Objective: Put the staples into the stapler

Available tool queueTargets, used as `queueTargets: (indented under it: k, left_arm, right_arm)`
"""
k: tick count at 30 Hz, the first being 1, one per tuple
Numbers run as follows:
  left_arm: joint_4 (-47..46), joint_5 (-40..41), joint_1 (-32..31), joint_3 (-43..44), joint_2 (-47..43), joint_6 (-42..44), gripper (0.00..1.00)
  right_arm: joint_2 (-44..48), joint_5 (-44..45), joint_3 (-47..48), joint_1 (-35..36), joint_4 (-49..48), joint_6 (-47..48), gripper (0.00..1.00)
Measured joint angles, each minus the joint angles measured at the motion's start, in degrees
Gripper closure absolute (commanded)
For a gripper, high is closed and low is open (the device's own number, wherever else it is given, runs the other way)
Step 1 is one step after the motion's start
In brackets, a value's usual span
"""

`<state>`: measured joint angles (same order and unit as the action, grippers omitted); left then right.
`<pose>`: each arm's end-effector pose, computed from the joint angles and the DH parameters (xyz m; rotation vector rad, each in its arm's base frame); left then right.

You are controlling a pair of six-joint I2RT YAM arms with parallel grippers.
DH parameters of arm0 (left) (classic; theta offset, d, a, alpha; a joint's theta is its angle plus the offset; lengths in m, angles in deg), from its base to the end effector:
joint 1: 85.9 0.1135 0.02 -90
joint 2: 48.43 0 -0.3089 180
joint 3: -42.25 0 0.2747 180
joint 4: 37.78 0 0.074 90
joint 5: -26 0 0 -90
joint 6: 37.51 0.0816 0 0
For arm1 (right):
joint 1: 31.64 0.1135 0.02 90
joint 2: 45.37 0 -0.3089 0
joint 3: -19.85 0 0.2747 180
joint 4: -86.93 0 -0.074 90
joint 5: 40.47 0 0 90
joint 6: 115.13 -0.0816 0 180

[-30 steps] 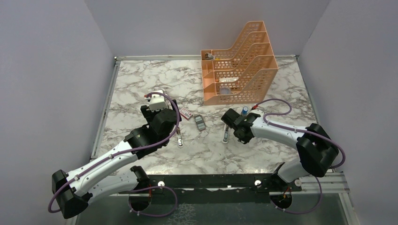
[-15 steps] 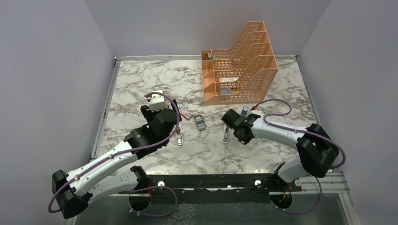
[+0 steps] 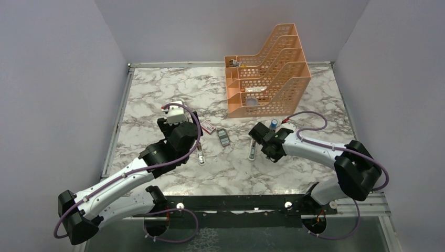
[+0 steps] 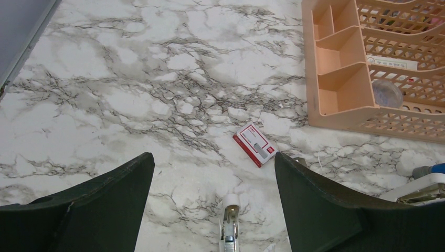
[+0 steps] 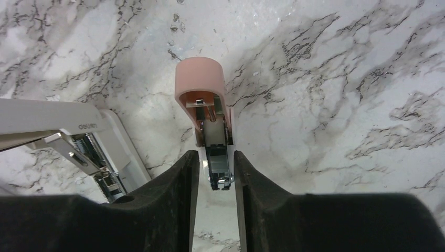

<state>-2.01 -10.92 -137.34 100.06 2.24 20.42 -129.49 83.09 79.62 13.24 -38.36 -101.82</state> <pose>0.1787 -0.1195 0.3276 -0.2213 1.8498 -0.0403 0.2200 0.1554 0.1681 0.7653 2.4186 -0.1613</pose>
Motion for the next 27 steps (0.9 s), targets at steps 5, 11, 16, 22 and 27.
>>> queueTargets:
  k: [5,11,16,22,27]
  left_arm:
    - [0.00,-0.02,0.00,0.00,0.00,0.00,0.14]
    - [-0.26,-1.11,0.00,0.00,0.28,0.15,0.14]
    - [-0.61,-4.46,0.00,0.00,2.19,0.35,0.18]
    - [3.74,-6.86,0.55,-0.02,4.61,-3.58,0.34]
    - [7.04,-12.90,6.03,-1.36,5.25,-7.93,0.37]
  right_arm:
    - [3.21,0.15,0.04,0.00,0.70,0.74,0.51]
    - [7.61,0.66,0.37,-0.37,0.13,6.54,0.42]
    - [11.61,-3.91,0.61,-0.66,-8.50,20.41,0.41]
    - [11.04,-14.82,4.35,-0.63,-18.58,35.41,0.41]
    - [3.91,-23.74,10.10,1.01,-25.22,42.29,0.41]
